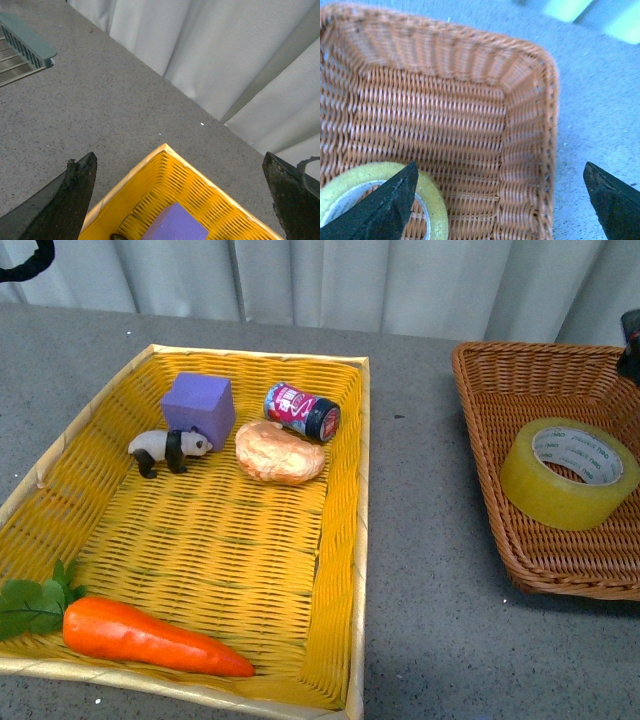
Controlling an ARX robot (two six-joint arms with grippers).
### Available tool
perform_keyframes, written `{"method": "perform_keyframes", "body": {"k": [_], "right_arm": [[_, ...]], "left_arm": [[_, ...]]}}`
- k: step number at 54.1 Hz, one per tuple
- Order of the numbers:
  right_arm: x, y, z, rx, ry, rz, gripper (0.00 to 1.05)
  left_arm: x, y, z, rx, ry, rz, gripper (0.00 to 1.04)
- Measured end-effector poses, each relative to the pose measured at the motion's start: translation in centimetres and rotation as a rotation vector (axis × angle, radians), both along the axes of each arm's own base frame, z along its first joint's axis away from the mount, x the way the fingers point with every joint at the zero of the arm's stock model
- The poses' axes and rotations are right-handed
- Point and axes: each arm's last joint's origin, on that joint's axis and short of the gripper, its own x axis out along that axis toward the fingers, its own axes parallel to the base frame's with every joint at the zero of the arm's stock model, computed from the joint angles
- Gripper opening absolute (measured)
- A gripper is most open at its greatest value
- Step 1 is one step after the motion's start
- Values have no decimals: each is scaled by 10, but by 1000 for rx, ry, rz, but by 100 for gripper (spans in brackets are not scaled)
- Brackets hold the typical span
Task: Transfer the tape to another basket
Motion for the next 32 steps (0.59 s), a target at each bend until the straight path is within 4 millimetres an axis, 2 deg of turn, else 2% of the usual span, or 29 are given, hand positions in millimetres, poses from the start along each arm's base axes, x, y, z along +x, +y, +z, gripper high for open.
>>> {"method": "perform_keyframes", "body": {"k": [4, 8, 11, 15, 20, 25, 31, 32], "right_arm": [[-13, 0, 9, 39, -90, 4, 93], [-30, 4, 8, 132, -353, 27, 81], [-46, 7, 4, 157, -491, 24, 72], [-66, 12, 2, 172, -602, 30, 62], [-91, 17, 9, 184, -700, 39, 46], [-109, 20, 11, 190, -721, 34, 31], [-136, 25, 0, 193, -709, 35, 8], [-141, 26, -3, 193, -707, 33, 3]], "left_arm": [[-5, 9, 0, 15, -64, -157, 90], [-22, 15, -4, 120, -156, -403, 77], [-37, 20, -6, 208, -203, -487, 68], [-54, 26, -6, 274, -233, -520, 57], [-77, 35, -10, 331, -231, -529, 41], [-94, 43, -17, 351, -214, -531, 27], [-118, 52, -27, 361, -194, -529, 4], [-124, 54, -28, 363, -195, -530, 4]]}}
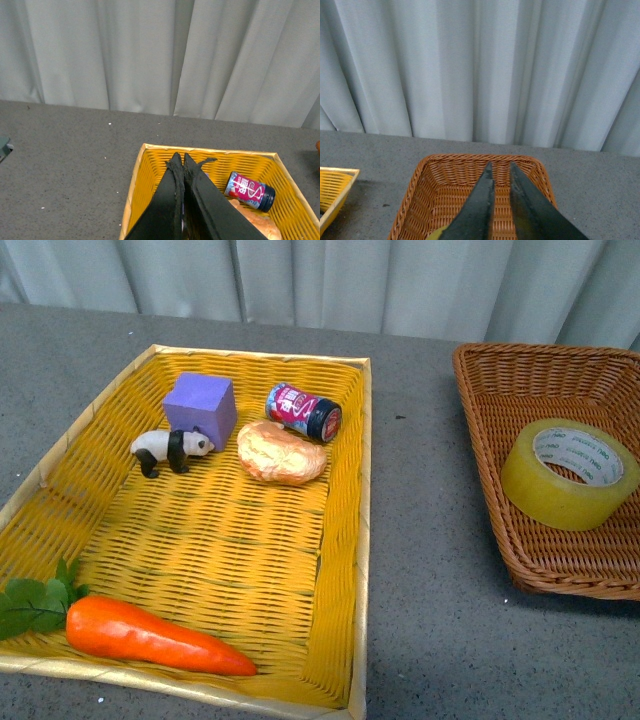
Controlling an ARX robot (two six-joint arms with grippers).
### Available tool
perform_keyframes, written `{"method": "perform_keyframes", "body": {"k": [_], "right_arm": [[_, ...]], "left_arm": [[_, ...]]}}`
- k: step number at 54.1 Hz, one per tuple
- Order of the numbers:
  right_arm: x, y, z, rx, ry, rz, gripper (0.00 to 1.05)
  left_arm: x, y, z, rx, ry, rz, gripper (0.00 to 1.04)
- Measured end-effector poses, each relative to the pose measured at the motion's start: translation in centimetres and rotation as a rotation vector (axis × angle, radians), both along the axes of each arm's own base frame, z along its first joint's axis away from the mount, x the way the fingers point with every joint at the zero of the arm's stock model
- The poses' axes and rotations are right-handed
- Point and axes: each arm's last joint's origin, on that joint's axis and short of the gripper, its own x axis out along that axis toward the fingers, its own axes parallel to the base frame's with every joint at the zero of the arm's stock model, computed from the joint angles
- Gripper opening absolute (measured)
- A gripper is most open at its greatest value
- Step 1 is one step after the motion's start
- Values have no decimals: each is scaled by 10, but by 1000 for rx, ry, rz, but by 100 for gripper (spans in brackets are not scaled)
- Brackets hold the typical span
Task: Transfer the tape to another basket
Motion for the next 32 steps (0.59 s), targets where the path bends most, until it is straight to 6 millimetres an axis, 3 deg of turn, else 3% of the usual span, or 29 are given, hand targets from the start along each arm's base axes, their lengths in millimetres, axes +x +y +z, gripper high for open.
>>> {"method": "perform_keyframes", "body": {"k": [9, 32], "right_arm": [[-26, 10, -5, 3, 16, 3, 1], [-74, 11, -4, 4, 14, 5, 1]], "left_arm": [[-23, 6, -4, 4, -11, -4, 4], [-68, 22, -22, 8, -6, -1, 4]]}}
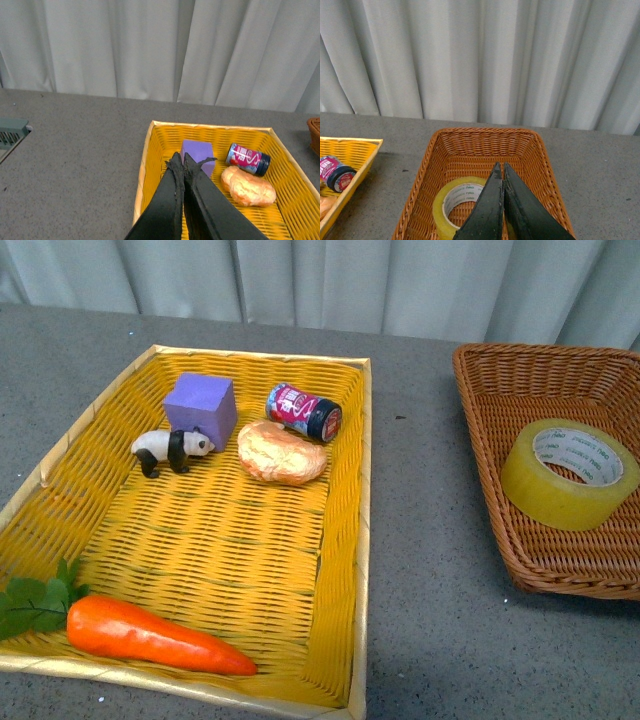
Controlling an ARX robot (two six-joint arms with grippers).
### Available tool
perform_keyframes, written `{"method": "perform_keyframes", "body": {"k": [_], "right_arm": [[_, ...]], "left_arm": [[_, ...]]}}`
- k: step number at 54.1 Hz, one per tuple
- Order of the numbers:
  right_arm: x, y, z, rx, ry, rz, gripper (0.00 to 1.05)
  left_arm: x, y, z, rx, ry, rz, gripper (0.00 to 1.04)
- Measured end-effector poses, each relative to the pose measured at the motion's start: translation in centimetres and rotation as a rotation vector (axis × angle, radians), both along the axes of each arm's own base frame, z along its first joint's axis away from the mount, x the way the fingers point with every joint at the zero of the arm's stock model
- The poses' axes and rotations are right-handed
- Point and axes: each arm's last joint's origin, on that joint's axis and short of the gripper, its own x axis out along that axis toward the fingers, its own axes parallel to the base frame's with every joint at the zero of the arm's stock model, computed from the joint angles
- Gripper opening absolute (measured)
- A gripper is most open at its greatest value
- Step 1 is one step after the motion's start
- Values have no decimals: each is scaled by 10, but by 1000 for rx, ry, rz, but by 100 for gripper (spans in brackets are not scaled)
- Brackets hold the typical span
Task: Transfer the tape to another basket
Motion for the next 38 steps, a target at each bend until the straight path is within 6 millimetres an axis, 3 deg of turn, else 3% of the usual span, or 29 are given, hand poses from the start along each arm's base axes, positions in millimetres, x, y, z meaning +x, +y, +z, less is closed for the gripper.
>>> {"method": "perform_keyframes", "body": {"k": [38], "right_arm": [[-41, 0, 4, 2, -14, 0, 1]], "left_arm": [[-38, 0, 8, 0, -24, 0, 4]]}}
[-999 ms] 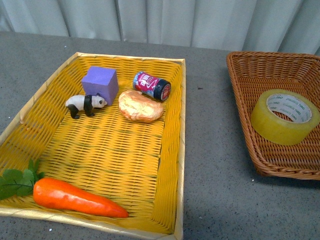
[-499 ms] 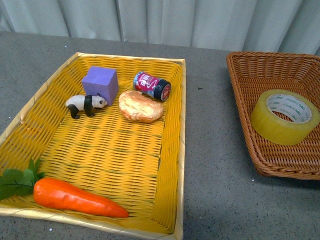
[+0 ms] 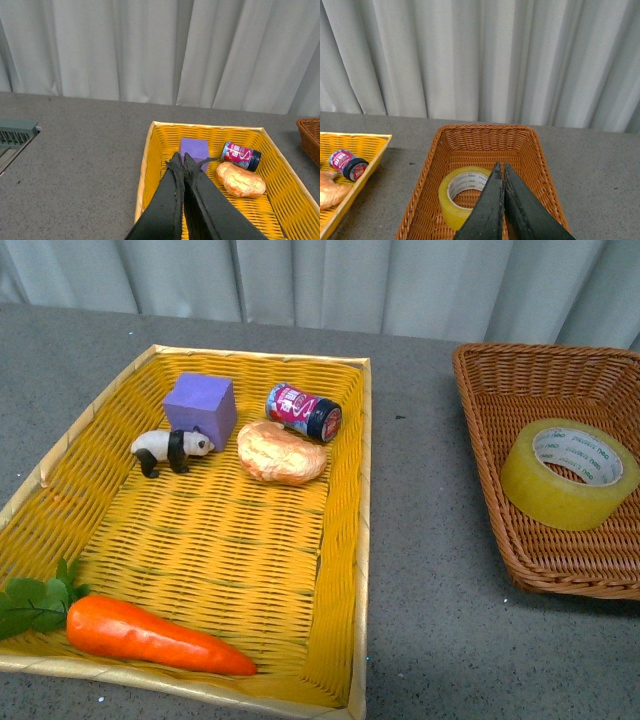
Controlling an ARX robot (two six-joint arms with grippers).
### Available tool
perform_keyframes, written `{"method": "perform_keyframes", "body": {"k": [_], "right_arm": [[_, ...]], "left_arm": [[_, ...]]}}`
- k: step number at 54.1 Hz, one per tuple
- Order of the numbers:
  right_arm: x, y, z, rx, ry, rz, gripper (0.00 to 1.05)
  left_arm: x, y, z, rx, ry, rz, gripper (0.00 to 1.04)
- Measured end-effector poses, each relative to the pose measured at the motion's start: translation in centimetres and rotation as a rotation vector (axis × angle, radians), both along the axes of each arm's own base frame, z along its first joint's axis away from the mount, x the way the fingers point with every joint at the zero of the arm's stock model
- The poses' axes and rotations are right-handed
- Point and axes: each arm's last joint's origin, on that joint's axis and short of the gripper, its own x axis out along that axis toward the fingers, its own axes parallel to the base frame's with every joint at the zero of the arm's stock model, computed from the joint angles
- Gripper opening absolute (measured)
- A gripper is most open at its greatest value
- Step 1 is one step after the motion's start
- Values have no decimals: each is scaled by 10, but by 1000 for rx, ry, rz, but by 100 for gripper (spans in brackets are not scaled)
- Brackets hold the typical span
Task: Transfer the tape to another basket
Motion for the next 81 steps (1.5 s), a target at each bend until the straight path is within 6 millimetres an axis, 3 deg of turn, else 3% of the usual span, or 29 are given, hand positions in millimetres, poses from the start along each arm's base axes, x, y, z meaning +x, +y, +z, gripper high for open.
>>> {"method": "perform_keyframes", "body": {"k": [57, 81], "right_arm": [[-35, 0, 0, 0, -8, 1, 1], [-35, 0, 0, 0, -8, 1, 77]], "left_arm": [[-35, 0, -1, 0, -4, -2, 4], [-35, 0, -1, 0, -3, -2, 79]]}}
